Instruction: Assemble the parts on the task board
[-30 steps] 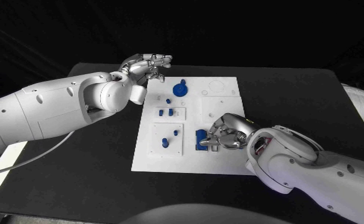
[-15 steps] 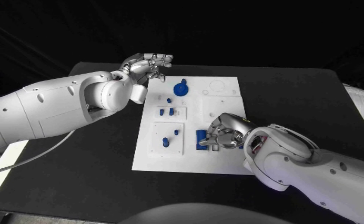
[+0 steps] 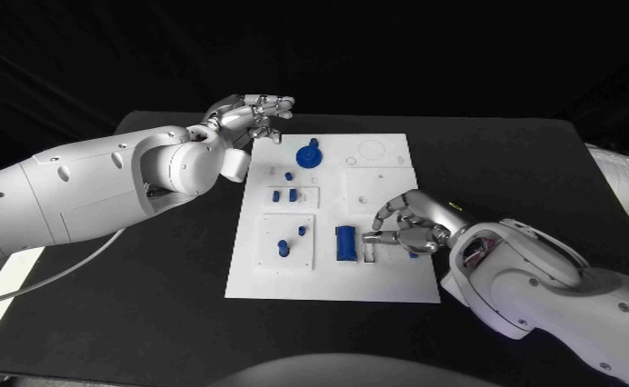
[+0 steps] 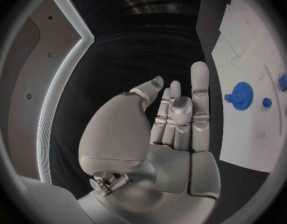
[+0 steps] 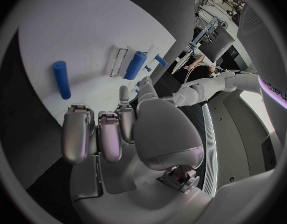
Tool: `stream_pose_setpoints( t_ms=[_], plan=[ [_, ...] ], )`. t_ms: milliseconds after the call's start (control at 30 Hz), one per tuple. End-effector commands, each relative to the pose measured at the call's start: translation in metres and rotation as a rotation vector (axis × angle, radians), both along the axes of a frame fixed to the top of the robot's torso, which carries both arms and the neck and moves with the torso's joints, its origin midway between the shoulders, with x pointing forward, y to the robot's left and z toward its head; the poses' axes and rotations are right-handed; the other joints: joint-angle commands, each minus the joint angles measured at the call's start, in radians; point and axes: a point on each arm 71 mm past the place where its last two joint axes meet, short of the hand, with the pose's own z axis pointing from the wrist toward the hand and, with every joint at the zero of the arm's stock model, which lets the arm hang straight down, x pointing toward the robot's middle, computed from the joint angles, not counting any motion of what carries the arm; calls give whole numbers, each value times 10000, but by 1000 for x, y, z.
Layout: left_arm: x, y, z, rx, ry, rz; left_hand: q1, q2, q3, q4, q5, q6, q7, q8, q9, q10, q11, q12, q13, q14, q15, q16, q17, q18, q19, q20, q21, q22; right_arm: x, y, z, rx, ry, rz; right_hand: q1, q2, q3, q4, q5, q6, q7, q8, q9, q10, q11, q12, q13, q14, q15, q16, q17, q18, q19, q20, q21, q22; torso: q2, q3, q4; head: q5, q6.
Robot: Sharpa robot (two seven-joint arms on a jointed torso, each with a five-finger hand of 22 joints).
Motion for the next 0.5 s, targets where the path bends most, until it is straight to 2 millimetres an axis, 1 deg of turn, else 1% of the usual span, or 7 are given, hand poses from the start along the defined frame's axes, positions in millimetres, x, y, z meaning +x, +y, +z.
stream_pose_setpoints(
  t_ms=[33, 100, 133, 167, 233, 367, 500],
  plan=[
    [-1, -1, 1, -60, -83, -179, -53, 44, -45, -4, 20, -55, 9, 49, 10, -61, -5, 36, -2, -26, 11, 22, -12, 124, 10, 86, -26, -13, 0, -10, 7, 225, -364, 203, -58, 17, 10, 30, 81, -10, 76, -227, -189, -24, 82, -182, -1163, 937, 65, 9, 2156, -104, 6, 76, -30, 5, -5, -1, -45, -94, 43],
    [-1, -1, 1, -59, -85, -174, -53, 44, -45, -4, 20, -55, 9, 49, 10, -61, -5, 36, -2, -26, 11, 22, -12, 124, 10, 86, -26, -13, 1, -21, 7, -265, -453, 84, -97, 23, 7, 54, 172, 84, 80, -321, -298, -40, 90, -224, -1189, 935, 76, 3, 2149, -100, 2, 100, -33, 2, -11, 8, -77, -101, 47],
    [-1, -1, 1, -60, -88, -174, -53, 44, -45, -4, 20, -55, 9, 49, 10, -61, -5, 36, -2, -26, 11, 22, -12, 124, 10, 86, -26, -13, 1, -25, 7, -532, -498, 16, -157, 15, -11, 95, 359, 182, 67, -356, -354, -59, 83, -264, -1213, 932, 77, -7, 2136, -95, -4, 109, -42, -11, -11, 16, -88, -106, 48],
    [-1, -1, 1, -62, -91, -177, -53, 44, -45, -4, 20, -55, 9, 49, 10, -61, -5, 36, -2, -26, 11, 22, -12, 124, 10, 86, -26, -13, 2, -29, 7, -789, -543, -49, -277, -6, -56, 178, 520, 299, 47, -372, -395, -82, 71, -312, -1243, 924, 73, -28, 2109, -85, -19, 114, -69, -50, -8, 26, -98, -121, 47],
    [0, -1, 1, -66, -100, -178, -53, 44, -45, -4, 20, -55, 9, 49, 10, -61, -5, 36, -2, -26, 11, 22, -12, 124, 10, 86, -26, -13, 2, -36, 6, -1316, -652, -173, -504, -99, -167, 338, 647, 514, -6, -357, -402, -94, 32, -348, -1263, 914, 46, -60, 2069, -71, -39, 102, -107, -101, -8, 46, -118, -158, 66],
    [0, -1, 1, -79, -113, -196, -53, 44, -45, -4, 20, -55, 9, 49, 10, -61, -5, 36, -2, -26, 11, 22, -12, 124, 10, 86, -26, -13, 2, -44, 3, -2312, -889, -405, -620, -140, -223, 445, 700, 631, -47, -347, -376, -75, 2, -329, -1248, 915, 19, -59, 2073, -73, -35, 81, -103, -89, -16, 22, -95, -218, 81],
    [0, -2, 1, -86, -118, -209, -62, 54, -46, 0, 20, -65, 8, 62, 10, -74, -6, 52, -5, -33, 13, 19, -26, 124, 6, 89, -33, -18, 2, -48, 0, -2882, -955, -627, -646, -160, -237, 508, 884, 666, -66, -370, -358, -50, -19, -294, -1223, 917, -1, -56, 2080, -76, -28, 61, -96, -74, -14, 19, -79, -240, 89]
  ],
)
